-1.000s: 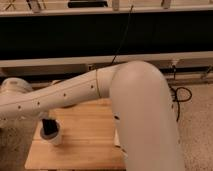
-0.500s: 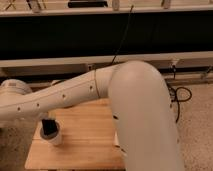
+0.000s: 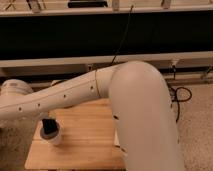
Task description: Place the eraser in the ceramic cup
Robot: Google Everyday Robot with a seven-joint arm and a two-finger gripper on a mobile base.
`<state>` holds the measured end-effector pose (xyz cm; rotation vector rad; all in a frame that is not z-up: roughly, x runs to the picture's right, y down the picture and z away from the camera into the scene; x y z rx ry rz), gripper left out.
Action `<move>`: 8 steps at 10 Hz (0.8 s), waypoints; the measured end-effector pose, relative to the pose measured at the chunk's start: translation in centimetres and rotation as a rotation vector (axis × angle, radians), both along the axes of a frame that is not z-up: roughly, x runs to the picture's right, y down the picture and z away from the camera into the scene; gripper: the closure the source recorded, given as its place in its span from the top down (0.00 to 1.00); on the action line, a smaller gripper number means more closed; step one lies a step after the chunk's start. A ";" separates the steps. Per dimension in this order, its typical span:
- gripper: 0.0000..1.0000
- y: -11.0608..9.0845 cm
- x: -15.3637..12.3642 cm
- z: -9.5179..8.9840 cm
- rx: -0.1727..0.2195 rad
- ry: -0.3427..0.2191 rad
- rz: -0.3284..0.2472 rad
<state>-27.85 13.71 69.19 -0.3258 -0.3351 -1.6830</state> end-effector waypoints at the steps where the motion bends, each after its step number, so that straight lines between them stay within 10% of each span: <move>1: 0.66 0.0 0.0 0.0 0.002 -0.001 0.001; 8: 0.69 -0.3 0.0 0.4 0.017 0.002 0.013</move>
